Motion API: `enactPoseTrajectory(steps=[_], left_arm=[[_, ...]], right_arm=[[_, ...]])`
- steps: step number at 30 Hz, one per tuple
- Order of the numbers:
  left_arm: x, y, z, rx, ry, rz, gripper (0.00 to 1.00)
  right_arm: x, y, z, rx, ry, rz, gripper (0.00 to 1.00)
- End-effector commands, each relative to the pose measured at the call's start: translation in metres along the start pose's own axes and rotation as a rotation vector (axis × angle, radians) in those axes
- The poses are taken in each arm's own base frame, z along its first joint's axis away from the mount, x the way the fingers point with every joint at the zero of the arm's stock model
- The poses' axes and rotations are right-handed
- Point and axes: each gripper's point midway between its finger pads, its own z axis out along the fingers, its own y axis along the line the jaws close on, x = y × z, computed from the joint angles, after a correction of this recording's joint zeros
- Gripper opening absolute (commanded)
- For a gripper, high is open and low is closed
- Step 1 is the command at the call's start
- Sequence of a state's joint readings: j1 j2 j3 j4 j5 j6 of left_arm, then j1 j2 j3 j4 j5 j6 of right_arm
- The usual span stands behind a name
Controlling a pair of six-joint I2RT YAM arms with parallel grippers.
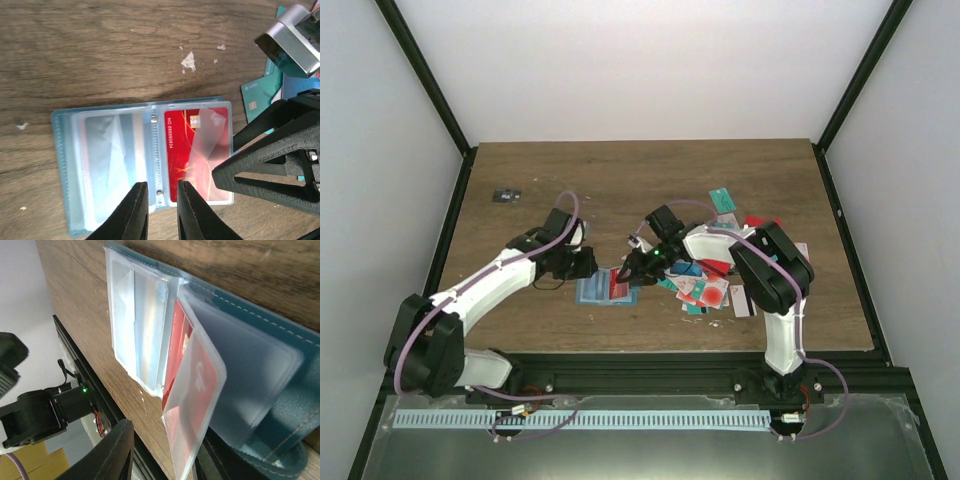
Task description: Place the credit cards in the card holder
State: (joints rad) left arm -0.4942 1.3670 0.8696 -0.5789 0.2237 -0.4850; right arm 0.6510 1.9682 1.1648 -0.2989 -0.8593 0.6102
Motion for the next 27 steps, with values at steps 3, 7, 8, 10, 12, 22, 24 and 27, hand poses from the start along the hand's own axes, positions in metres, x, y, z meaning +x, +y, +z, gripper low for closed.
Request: enactPoseTrajectory(steps=[3,7,8,10,12,22,24,27], left_arm=[[-0.011,0.009,-0.028,-0.046,-0.065,-0.034,0.19],[-0.014,0.014,-0.048,-0.066,-0.102,-0.052,0.19],[-0.015,0.015,-0.053,-0.070,-0.113,-0.055,0.19],[-0.017,0.015,-0.065,-0.074,-0.139,-0.061,0.21],[-0.020,0.015,-0.078,-0.078,-0.168,-0.065,0.23],[-0.028,-0.018,-0.095,0.085,-0.196,-0.056,0.30],[-0.030,-0.029,-0.087,0.137,-0.189,-0.047,0.29],[-0.024,-0.047,-0.066,0.173,-0.140,-0.009,0.29]], right_arm=[[-0.008,0.024,0.005,-0.011,0.023,0.021,0.35],[-0.002,0.076,0.026,-0.102,0.098,-0.035,0.38],[-0.001,0.094,0.030,-0.135,0.117,-0.060,0.38],[0.002,0.130,0.031,-0.198,0.136,-0.136,0.39],[0.004,0.153,0.023,-0.233,0.129,-0.188,0.41],[0.012,0.133,-0.050,-0.004,-0.103,-0.248,0.46],[0.016,0.101,-0.068,0.068,-0.152,-0.181,0.49],[0.025,0.052,-0.095,0.175,-0.225,-0.072,0.52]])
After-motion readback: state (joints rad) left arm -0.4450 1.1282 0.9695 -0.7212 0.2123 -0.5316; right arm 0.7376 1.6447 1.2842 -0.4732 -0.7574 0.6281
